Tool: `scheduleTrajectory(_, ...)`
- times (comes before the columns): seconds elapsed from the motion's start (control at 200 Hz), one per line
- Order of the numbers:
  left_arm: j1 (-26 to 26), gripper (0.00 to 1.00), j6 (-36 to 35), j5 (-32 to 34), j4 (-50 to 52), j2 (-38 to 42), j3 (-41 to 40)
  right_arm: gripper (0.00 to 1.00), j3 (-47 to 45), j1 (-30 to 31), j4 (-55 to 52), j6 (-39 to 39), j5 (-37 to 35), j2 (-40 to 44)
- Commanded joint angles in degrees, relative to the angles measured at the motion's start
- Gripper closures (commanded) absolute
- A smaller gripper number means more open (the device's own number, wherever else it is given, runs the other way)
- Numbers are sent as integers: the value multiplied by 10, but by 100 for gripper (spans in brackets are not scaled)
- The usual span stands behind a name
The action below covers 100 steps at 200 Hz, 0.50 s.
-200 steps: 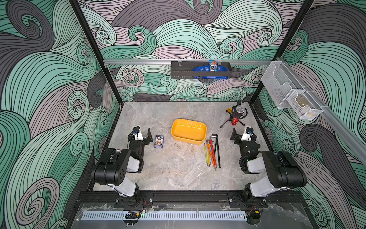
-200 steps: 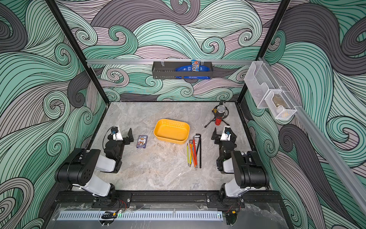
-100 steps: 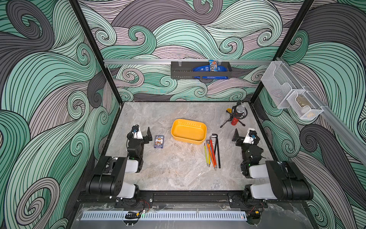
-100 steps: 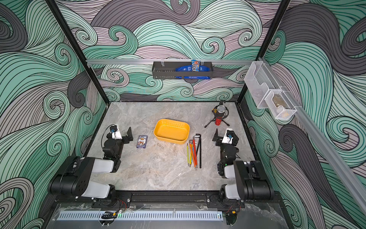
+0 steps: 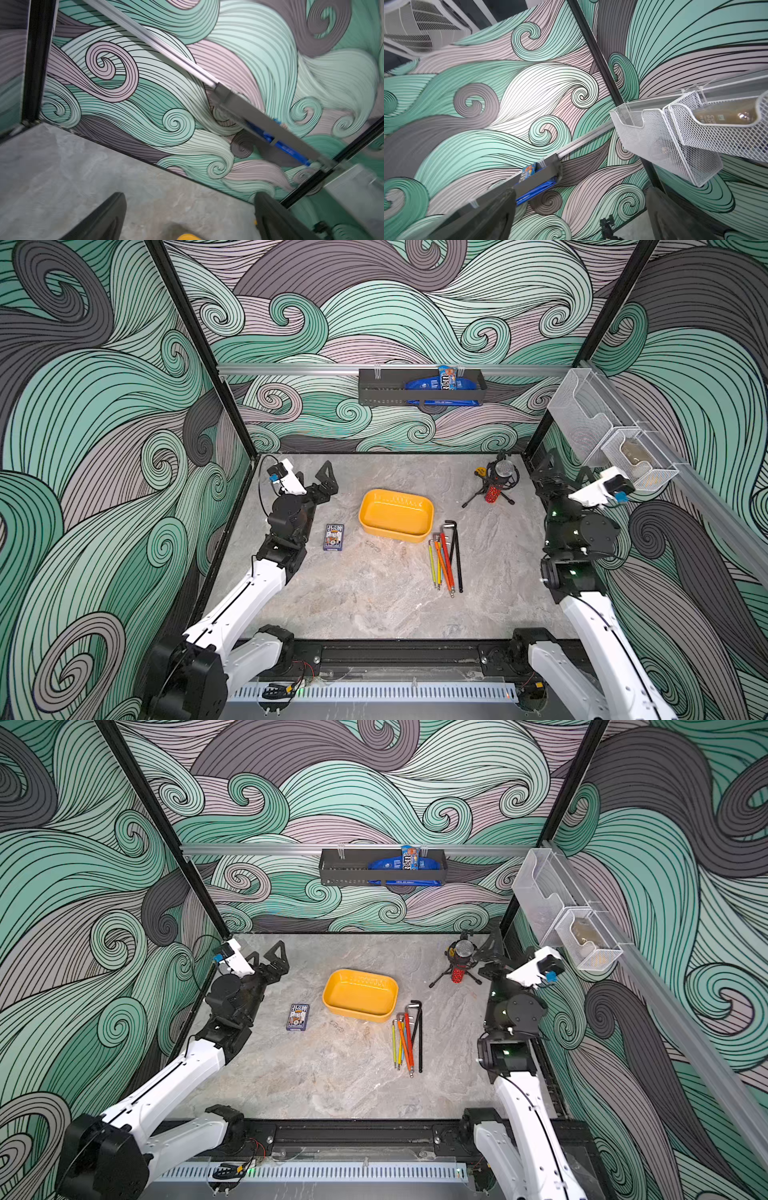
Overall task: Put the hex key on the desktop into the storage box
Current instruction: Pick up the Allen key from the center of the board.
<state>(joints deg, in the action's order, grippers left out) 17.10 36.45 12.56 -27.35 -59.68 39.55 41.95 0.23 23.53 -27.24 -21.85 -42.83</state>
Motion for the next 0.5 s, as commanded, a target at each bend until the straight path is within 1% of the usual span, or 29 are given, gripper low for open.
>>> scheduleTrajectory(0.0,-4,1,189,-89,148,-1,-10,1,9,-6,-247,-108,71,-29)
scheduleTrajectory(0.025,-1,2,199,-101,175,-4,0,2,36,-2,-300,-117,72,-46)
scheduleTrajectory(0.06,3,3,206,-115,234,-9,21,1,57,6,-344,-115,74,-63)
scheduleTrajectory(0.1,10,3,221,-117,299,-18,45,2,86,23,-404,-109,65,-85)
scheduleTrajectory(0.155,18,3,217,-136,359,-26,66,7,115,44,-474,-101,49,-106)
scheduleTrajectory(0.21,33,3,211,-134,426,-29,81,15,130,58,-528,-91,47,-115)
scheduleTrajectory(0.255,38,3,202,-141,471,-27,89,19,138,66,-563,-79,57,-119)
scheduleTrajectory(0.355,46,5,175,-157,566,-10,90,24,148,94,-629,-58,75,-122)
scheduleTrajectory(0.495,53,13,142,-199,636,37,63,35,135,135,-687,-38,103,-135)
